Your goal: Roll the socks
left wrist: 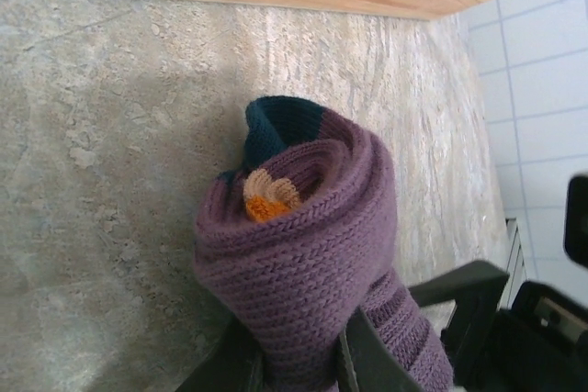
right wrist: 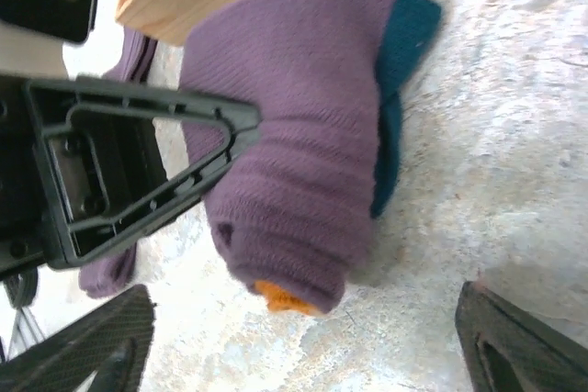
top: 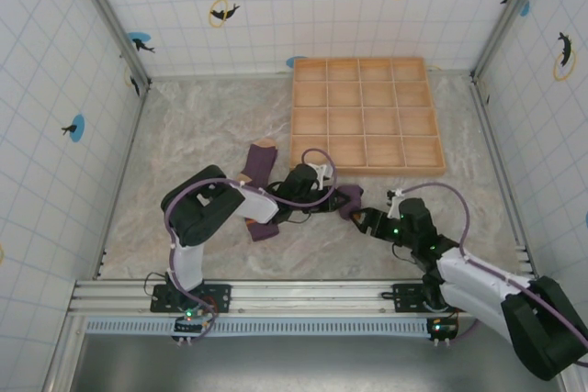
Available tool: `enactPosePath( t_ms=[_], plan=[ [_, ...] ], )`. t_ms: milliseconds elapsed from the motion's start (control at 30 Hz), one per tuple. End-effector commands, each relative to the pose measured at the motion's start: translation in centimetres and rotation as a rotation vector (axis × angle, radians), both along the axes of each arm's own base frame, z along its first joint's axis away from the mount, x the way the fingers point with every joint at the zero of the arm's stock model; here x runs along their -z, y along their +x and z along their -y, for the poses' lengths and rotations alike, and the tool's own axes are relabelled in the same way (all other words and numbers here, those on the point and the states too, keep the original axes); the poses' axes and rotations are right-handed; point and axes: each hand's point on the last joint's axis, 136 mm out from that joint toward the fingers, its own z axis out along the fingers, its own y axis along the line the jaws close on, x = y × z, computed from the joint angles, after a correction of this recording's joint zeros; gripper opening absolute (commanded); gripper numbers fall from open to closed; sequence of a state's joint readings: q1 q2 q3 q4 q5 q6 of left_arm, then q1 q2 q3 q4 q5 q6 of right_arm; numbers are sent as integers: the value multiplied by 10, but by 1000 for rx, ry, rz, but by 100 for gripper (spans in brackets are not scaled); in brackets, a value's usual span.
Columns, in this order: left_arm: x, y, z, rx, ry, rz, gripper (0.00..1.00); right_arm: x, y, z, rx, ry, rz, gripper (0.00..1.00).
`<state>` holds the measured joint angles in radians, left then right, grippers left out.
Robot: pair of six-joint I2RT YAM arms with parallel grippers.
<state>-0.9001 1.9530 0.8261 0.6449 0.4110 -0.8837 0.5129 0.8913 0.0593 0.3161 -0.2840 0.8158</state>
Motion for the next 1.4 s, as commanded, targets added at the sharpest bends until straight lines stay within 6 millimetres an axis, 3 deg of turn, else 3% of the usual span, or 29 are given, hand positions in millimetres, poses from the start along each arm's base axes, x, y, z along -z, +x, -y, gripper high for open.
enactPosePath(
  t_ms=[0, 200, 467, 767, 1000, 1200, 1367],
  plan=[
    [20, -10, -8, 102, 75, -6, 0, 7, -5, 6, 11, 6, -116, 93],
    [23, -13, -9, 187, 47, -32, 0, 5, 4, 4, 12, 71, -176, 93],
    [30, -6, -12, 192, 60, -41, 0, 23, 11, 0, 13, 46, -244, 87],
    [30, -3, -10, 184, 59, -47, 0, 44, 18, 3, 47, -70, -292, 82],
    [34, -3, -12, 174, 62, -55, 0, 63, 12, 1, 52, -173, -339, 75],
    [37, -3, -15, 157, 67, -62, 0, 66, 9, -5, 39, -172, -343, 50],
    [36, -3, -14, 147, 54, -71, 0, 57, 16, -11, 15, -157, -308, 28]
  ],
)
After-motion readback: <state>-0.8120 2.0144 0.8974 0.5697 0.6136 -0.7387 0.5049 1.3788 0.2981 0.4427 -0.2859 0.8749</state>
